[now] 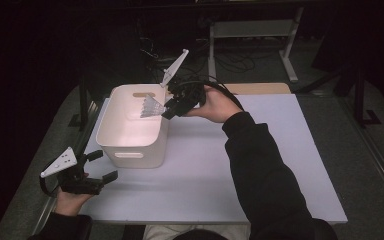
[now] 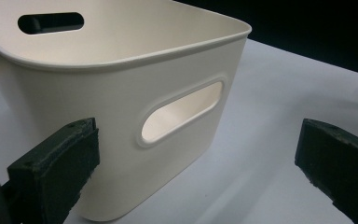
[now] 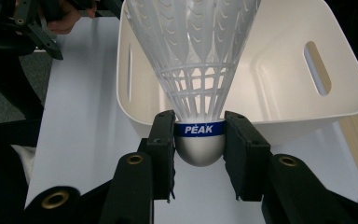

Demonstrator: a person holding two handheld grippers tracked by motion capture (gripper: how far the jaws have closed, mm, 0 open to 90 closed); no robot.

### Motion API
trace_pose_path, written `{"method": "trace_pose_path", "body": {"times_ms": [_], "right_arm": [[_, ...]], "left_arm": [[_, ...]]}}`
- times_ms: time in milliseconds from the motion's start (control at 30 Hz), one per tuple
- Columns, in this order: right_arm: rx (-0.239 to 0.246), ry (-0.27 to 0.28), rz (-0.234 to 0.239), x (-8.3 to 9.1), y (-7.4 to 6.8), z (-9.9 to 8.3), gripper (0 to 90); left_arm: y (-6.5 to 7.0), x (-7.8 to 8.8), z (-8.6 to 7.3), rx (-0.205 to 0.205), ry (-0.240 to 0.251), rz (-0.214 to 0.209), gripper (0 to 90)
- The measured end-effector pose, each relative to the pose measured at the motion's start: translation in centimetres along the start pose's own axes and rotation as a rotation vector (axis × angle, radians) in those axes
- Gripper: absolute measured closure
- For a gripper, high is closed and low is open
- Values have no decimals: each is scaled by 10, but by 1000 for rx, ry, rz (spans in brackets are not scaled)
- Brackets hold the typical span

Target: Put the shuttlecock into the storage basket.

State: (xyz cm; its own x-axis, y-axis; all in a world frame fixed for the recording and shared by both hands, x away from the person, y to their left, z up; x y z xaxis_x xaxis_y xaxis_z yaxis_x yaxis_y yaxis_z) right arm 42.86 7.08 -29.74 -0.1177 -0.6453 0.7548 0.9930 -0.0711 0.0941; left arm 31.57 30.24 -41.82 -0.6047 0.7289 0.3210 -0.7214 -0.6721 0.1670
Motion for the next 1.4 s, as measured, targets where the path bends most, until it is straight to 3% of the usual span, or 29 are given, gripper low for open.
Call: {"method": "trace_pose_path", "body": {"times_ms": [1400], "right_arm": [[23,-18,79,-50,-5,16,638]], "left_arm": [[1,0,0,-2,-1,-6,0]]}}
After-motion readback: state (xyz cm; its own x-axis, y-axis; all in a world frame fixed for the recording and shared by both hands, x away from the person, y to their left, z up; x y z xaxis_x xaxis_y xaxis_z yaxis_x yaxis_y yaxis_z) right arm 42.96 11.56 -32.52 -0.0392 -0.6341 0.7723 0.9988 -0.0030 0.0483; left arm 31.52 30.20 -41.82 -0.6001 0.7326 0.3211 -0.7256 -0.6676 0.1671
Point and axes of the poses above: each handheld gripper's, and its own axes: x roughly backward along the jaws, z roughly out of its top, y roughly to its right, the point moved 8 cm from there along -x, roughly forward along the jaws, and after that the axes turned 4 degrees about x, right-handed, at the moved point
